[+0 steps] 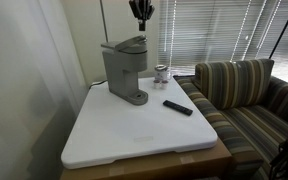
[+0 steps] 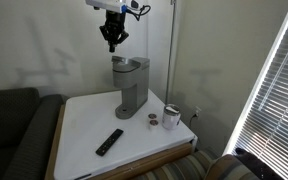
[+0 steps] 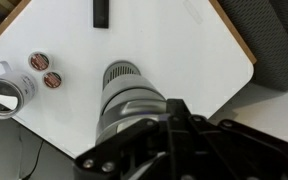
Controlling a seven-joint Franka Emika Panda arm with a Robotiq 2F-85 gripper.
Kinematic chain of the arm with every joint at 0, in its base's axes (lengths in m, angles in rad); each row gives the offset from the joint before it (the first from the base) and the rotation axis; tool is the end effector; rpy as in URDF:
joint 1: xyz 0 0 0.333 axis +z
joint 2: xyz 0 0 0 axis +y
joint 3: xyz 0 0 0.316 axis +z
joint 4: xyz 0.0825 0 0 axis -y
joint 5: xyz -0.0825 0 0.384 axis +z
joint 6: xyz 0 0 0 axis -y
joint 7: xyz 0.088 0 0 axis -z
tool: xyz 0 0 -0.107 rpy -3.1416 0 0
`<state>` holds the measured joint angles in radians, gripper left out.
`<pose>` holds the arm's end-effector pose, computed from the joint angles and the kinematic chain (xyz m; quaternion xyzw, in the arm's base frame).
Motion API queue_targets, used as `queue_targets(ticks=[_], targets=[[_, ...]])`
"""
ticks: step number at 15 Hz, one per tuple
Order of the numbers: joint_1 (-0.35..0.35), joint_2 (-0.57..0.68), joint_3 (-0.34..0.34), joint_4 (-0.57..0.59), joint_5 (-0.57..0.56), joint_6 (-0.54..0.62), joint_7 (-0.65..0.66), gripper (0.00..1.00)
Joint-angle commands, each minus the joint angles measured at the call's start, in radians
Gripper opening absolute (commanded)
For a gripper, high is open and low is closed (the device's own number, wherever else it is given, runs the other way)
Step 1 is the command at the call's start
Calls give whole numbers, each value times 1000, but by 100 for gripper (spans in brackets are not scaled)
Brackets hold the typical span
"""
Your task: Close the grey coffeemaker
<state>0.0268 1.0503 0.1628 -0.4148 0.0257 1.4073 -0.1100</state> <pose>0.7661 0.0721 0.4331 -0.9899 -0.1121 0.0258 0.0832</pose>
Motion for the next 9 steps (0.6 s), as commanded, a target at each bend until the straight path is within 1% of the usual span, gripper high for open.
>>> queue_targets(ticks=[1,6,9], targets=[[-6,-13,-4,-24,-4,-14,2,0],[-1,16,-11,-17,-22,44,-16,0],[-1,24,-12,-20,-22,58,-15,0]])
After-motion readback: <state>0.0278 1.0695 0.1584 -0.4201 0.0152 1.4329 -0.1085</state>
